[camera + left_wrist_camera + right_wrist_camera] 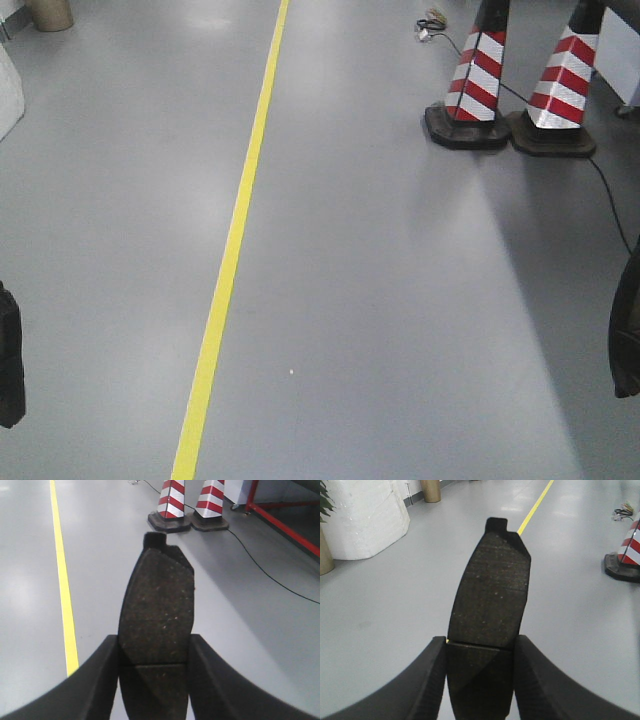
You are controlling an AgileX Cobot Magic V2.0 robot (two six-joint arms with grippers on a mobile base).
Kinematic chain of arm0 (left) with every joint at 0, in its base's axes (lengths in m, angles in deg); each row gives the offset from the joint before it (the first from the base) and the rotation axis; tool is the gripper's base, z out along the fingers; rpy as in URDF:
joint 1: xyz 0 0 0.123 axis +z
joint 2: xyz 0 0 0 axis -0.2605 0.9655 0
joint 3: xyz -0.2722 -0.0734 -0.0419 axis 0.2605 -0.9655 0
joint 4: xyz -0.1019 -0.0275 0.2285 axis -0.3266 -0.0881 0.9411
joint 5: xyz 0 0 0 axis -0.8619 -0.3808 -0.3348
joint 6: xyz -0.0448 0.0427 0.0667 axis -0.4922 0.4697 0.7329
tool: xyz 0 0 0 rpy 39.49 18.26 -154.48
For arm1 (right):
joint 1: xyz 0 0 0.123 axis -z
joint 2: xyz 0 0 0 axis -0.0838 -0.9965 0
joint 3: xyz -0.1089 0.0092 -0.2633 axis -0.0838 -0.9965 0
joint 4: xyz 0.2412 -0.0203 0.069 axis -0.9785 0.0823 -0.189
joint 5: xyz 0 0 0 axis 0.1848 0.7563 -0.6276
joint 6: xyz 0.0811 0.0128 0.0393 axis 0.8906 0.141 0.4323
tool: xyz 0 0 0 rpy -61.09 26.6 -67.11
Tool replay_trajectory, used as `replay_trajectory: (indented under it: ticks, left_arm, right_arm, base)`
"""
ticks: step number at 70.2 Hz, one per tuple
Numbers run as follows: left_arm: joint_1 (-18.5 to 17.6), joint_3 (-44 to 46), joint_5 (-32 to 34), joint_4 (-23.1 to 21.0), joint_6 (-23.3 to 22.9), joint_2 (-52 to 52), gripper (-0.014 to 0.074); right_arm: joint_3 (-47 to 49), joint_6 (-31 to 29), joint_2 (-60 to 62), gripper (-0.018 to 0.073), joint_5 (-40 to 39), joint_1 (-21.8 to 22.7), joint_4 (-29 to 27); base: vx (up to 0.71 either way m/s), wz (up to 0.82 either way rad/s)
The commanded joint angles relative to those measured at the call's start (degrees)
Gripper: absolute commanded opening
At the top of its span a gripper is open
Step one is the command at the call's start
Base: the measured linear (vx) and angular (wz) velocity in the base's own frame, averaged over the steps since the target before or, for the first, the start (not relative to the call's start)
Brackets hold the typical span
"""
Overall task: Move and align brake pads A on conveyor
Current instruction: 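Drive along the yellow floor line toward the red-white cones, then drive past the red-white cones toward the conveyor belt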
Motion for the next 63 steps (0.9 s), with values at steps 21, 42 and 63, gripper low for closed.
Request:
replay_trajectory:
  ticks: [21,42,63]
  left_arm:
    - [-0.4,1.7,5.2,0.2,-0.1,0.3,0.0153]
    - [-0.4,1.7,5.2,0.2,-0.1,0.3,0.0153]
    - [-0.4,1.7,5.2,0.2,-0.1,0.3,0.0153]
  right_arm:
    - [1.7,-0.4,-0.3,-0.0003,-5.6,0.1,0.6]
    - [1.7,-0.4,-0.3,-0.0003,-5.6,0.1,0.6]
    - [1.7,-0.4,-0.3,-0.0003,-5.6,0.1,0.6]
  base:
    - [0.56,0.1]
    - [0.58,0.07]
    - [0.57,-0.01]
